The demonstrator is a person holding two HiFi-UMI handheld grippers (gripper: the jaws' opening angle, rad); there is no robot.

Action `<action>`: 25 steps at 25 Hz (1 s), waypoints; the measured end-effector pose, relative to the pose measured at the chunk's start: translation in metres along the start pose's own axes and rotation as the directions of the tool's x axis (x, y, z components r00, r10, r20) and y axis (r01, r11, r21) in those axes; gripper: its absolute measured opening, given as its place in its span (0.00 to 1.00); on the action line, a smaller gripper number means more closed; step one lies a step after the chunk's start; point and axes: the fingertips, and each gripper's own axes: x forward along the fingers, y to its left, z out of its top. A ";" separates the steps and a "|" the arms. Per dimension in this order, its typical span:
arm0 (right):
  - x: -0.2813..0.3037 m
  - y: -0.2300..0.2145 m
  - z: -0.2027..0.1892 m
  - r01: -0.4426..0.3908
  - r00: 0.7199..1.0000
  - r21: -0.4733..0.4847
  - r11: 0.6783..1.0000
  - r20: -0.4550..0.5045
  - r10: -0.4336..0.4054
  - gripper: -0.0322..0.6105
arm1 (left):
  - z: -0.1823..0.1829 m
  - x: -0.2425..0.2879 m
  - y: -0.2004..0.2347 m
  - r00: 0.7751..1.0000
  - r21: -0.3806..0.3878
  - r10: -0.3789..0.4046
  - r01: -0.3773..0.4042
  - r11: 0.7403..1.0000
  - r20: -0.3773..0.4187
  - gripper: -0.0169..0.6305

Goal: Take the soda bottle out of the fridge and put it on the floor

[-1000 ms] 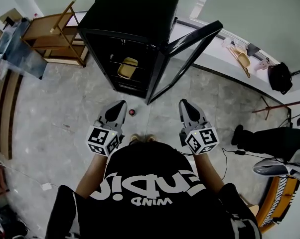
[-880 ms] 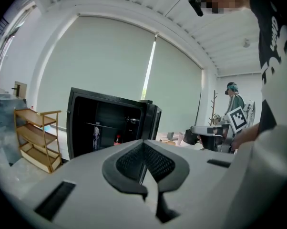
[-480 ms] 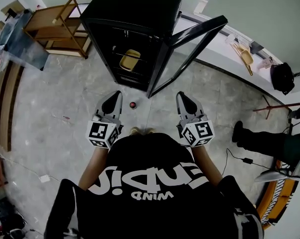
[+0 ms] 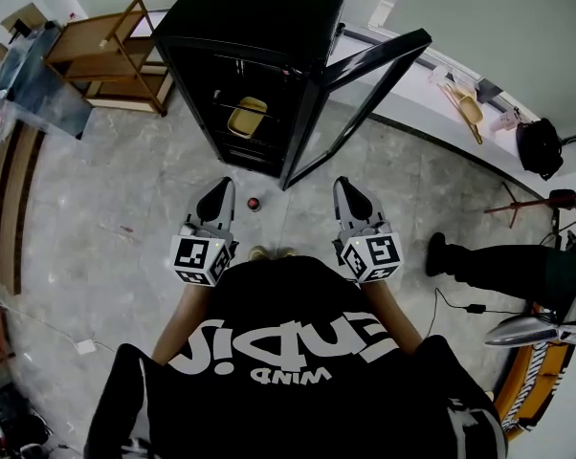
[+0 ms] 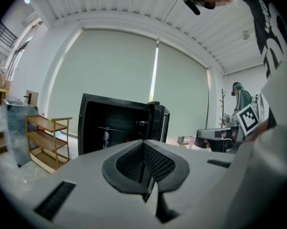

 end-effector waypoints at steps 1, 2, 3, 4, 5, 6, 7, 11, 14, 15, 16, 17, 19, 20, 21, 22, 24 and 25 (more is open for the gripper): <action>-0.002 -0.001 0.000 0.009 1.000 -0.003 1.000 -0.002 -0.009 0.09 | 0.000 -0.001 0.000 1.000 0.001 0.001 -0.001 1.000 -0.003 0.04; -0.003 -0.002 0.000 0.017 1.000 -0.006 1.000 -0.003 -0.017 0.09 | -0.001 -0.002 0.000 1.000 0.000 0.003 -0.003 1.000 -0.006 0.04; -0.005 -0.003 -0.001 0.024 1.000 -0.010 1.000 -0.005 -0.024 0.09 | -0.001 -0.003 -0.001 1.000 -0.003 0.005 -0.005 1.000 -0.009 0.04; -0.006 -0.003 -0.001 0.030 1.000 -0.013 0.999 -0.006 -0.030 0.09 | -0.002 -0.004 -0.001 1.000 -0.007 0.008 -0.008 1.000 -0.012 0.04; -0.007 -0.003 -0.002 0.035 0.999 -0.015 0.999 -0.007 -0.035 0.09 | -0.002 -0.005 -0.001 1.000 -0.012 0.011 -0.011 1.000 -0.012 0.04; -0.008 -0.003 -0.003 0.039 0.999 -0.016 0.999 -0.009 -0.039 0.09 | -0.002 -0.007 -0.001 1.000 -0.014 0.013 -0.013 1.000 -0.011 0.04; -0.008 -0.002 -0.004 0.042 0.999 -0.017 0.999 -0.011 -0.042 0.09 | -0.003 -0.009 -0.001 1.000 -0.016 0.014 -0.014 1.000 -0.010 0.04; -0.010 0.001 -0.007 0.044 0.999 -0.007 0.999 -0.013 -0.044 0.09 | -0.006 -0.015 -0.001 1.000 -0.011 0.015 -0.015 1.000 -0.003 0.04; -0.011 0.004 -0.007 0.036 0.999 -0.006 0.999 -0.009 -0.036 0.09 | -0.008 -0.019 -0.001 1.000 -0.021 0.018 -0.018 1.000 -0.002 0.04; -0.012 0.006 -0.007 0.034 0.999 -0.006 0.999 -0.009 -0.034 0.09 | -0.008 -0.020 -0.001 1.000 -0.023 0.018 -0.019 1.000 -0.003 0.04; -0.013 0.007 -0.007 0.034 0.999 -0.005 0.999 -0.008 -0.034 0.09 | -0.008 -0.021 -0.002 1.000 -0.024 0.019 -0.019 1.000 -0.003 0.04; -0.014 0.008 -0.007 0.034 0.999 -0.004 0.999 -0.008 -0.034 0.09 | -0.009 -0.022 -0.002 1.000 -0.024 0.018 -0.018 1.000 -0.003 0.04; -0.015 0.011 -0.007 0.033 0.999 -0.004 0.999 -0.008 -0.033 0.09 | -0.010 -0.024 -0.003 1.000 -0.022 0.017 -0.017 1.000 -0.003 0.04; -0.015 0.012 -0.007 0.032 0.999 -0.004 0.999 -0.008 -0.032 0.09 | -0.010 -0.025 -0.004 1.000 -0.022 0.016 -0.016 1.000 -0.003 0.04; -0.015 0.012 -0.007 0.032 0.999 -0.003 0.999 -0.008 -0.032 0.09 | -0.010 -0.026 -0.004 1.000 -0.022 0.016 -0.016 1.000 -0.004 0.04; -0.015 0.013 -0.007 0.031 0.999 -0.003 1.000 -0.009 -0.031 0.09 | -0.010 -0.026 -0.005 1.000 -0.022 0.015 -0.015 1.000 -0.005 0.04; -0.015 0.014 -0.007 0.030 1.000 -0.002 1.000 -0.011 -0.030 0.09 | -0.009 -0.027 -0.006 1.000 -0.021 0.013 -0.013 1.000 -0.008 0.04; -0.015 0.015 -0.006 0.029 1.000 -0.002 1.000 -0.012 -0.029 0.09 | -0.008 -0.027 -0.006 1.000 -0.020 0.012 -0.012 1.000 -0.009 0.04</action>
